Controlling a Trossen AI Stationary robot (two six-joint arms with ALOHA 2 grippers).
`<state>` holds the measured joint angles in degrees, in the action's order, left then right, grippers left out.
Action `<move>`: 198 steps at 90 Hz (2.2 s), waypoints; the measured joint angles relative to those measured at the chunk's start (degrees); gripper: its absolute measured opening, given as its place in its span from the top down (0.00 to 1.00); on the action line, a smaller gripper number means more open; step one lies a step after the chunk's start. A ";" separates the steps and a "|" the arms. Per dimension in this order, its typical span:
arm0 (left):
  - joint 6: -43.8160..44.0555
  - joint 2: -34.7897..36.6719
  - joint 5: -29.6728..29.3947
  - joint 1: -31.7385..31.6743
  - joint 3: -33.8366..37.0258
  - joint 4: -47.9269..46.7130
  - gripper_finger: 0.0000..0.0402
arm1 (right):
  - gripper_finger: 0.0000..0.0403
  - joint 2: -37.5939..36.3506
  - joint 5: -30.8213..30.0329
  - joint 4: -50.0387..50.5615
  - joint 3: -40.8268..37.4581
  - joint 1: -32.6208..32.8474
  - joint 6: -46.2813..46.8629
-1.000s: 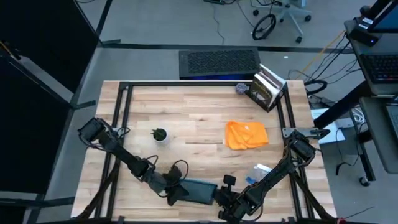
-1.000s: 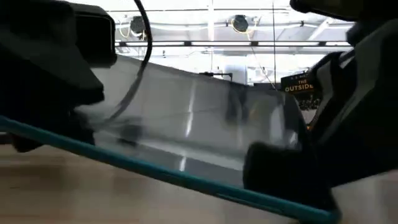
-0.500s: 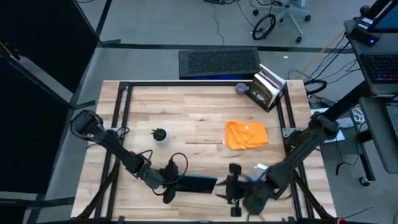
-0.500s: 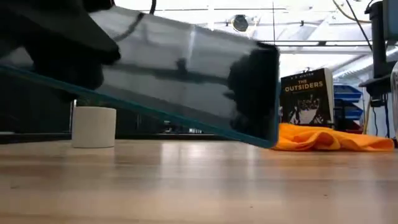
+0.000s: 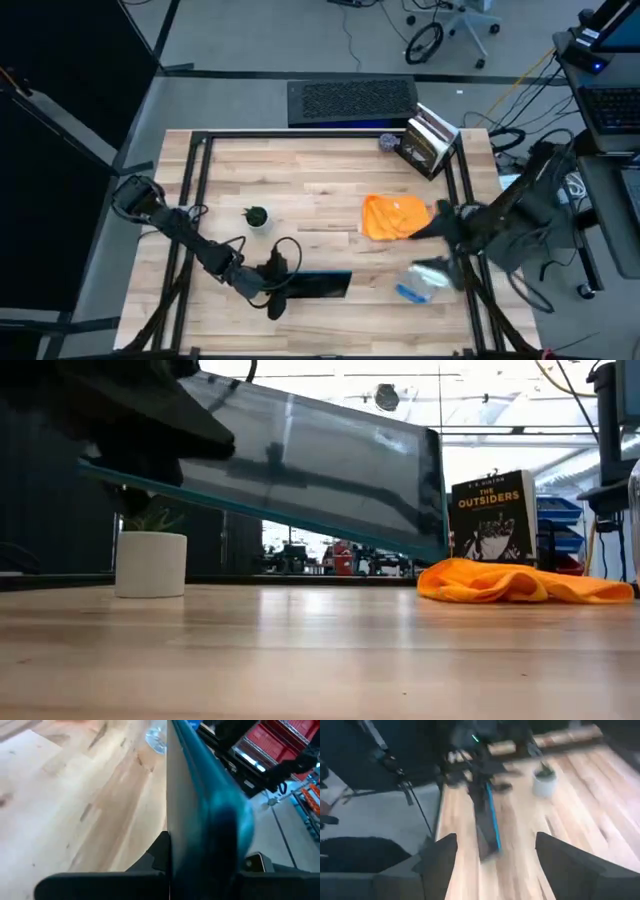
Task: Apply microfiber cloth
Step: Spray the blue tablet with the transparent spray bottle
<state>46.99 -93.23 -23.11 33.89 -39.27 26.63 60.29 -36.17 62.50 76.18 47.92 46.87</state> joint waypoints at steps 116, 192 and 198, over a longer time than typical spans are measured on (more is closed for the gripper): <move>-7.44 0.11 0.26 -4.38 -0.11 2.86 0.99 | 0.54 14.60 15.70 -24.06 -37.99 10.12 36.73; -8.64 0.11 -0.55 -7.04 -0.13 3.94 0.99 | 0.54 7.31 12.16 -40.62 -37.90 11.03 28.46; -9.51 0.13 -0.42 -8.20 -0.13 4.10 0.99 | 0.54 6.46 8.28 -39.90 -37.90 12.28 27.92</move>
<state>37.48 -93.10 -23.54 25.69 -39.40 30.73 66.75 -27.89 22.60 38.28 60.20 74.79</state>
